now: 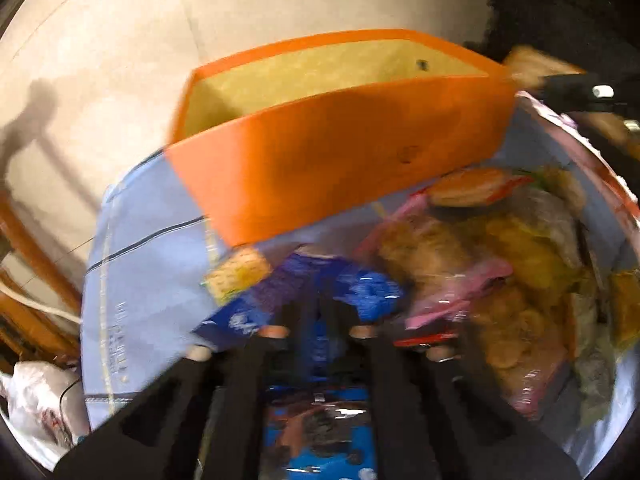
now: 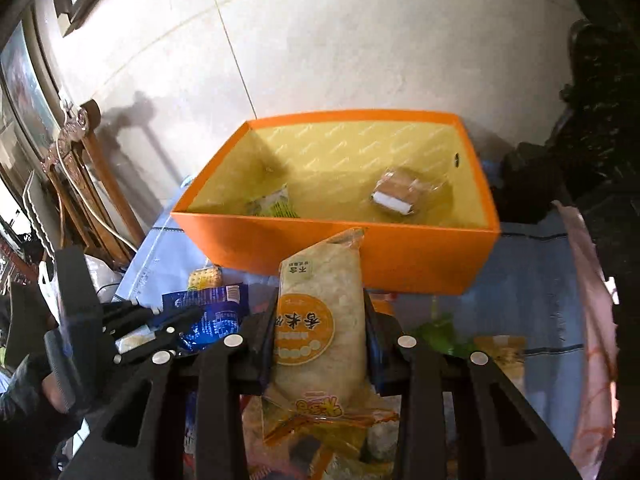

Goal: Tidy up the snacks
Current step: 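Grasp the blue biscuit pack with the left tool while the right tool grasps a cream bread bag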

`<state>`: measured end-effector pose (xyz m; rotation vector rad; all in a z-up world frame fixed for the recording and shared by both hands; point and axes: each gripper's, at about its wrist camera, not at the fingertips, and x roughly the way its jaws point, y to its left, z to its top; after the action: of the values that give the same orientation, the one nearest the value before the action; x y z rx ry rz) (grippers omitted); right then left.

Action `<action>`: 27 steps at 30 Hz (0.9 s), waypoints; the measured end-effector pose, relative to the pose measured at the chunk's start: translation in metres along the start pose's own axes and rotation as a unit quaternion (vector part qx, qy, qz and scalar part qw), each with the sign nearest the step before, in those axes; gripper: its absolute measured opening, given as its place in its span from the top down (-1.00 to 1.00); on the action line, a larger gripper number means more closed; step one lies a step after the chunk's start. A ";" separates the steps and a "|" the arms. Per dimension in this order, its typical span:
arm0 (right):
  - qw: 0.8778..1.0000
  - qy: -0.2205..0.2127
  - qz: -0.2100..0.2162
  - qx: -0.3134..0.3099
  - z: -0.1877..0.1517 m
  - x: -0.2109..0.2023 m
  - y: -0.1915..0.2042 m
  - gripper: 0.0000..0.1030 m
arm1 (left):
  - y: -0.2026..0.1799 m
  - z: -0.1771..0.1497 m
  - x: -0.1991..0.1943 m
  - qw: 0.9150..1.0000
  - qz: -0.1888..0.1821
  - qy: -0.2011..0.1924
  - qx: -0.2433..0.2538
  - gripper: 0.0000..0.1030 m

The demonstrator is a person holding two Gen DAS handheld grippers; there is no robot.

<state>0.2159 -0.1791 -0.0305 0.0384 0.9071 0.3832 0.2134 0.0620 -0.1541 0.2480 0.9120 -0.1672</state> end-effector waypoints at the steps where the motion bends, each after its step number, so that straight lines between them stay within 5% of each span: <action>1: 1.000 -0.002 -0.003 -0.004 -0.001 -0.003 0.000 0.31 | 0.002 -0.001 -0.003 1.000 0.010 -0.014 -0.008 -0.89; 5: 1.000 0.001 0.001 0.002 -0.008 -0.006 -0.007 0.31 | -0.010 0.009 -0.007 0.996 0.020 -0.079 0.044 -0.92; 7: 1.000 0.009 0.007 0.009 -0.011 -0.006 -0.008 0.31 | -0.019 0.015 0.015 0.993 0.052 -0.058 0.086 -0.92; 9: 1.000 0.012 0.013 0.011 -0.013 -0.006 -0.008 0.31 | -0.025 0.013 0.046 0.991 0.070 0.004 0.113 -0.92; 12: 1.000 0.011 0.013 0.009 -0.016 -0.013 -0.010 0.31 | -0.012 0.006 0.060 0.996 0.037 -0.004 0.076 -0.92; 14: 1.000 0.008 0.006 0.003 -0.017 -0.019 -0.011 0.31 | 0.002 0.013 0.056 0.999 -0.010 0.037 0.019 -0.45; 16: 1.000 0.006 -0.002 0.002 -0.018 -0.025 -0.014 0.31 | 0.008 0.015 0.045 0.999 -0.017 0.034 0.005 -0.17; 19: 1.000 -0.003 0.008 0.018 -0.019 -0.038 -0.020 0.31 | 0.014 0.008 0.027 0.999 -0.011 0.034 0.007 0.02; 25: 1.000 -0.020 0.011 0.011 -0.019 -0.060 -0.014 0.31 | 0.028 -0.004 0.011 0.997 -0.035 0.035 -0.052 0.08; 27: 0.999 -0.022 0.015 0.017 -0.018 -0.064 -0.014 0.31 | 0.027 -0.011 0.011 0.997 -0.043 0.040 -0.047 -0.08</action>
<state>0.1705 -0.2165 0.0041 0.0927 0.8696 0.3938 0.2184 0.0908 -0.1653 0.1288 1.0082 -0.1942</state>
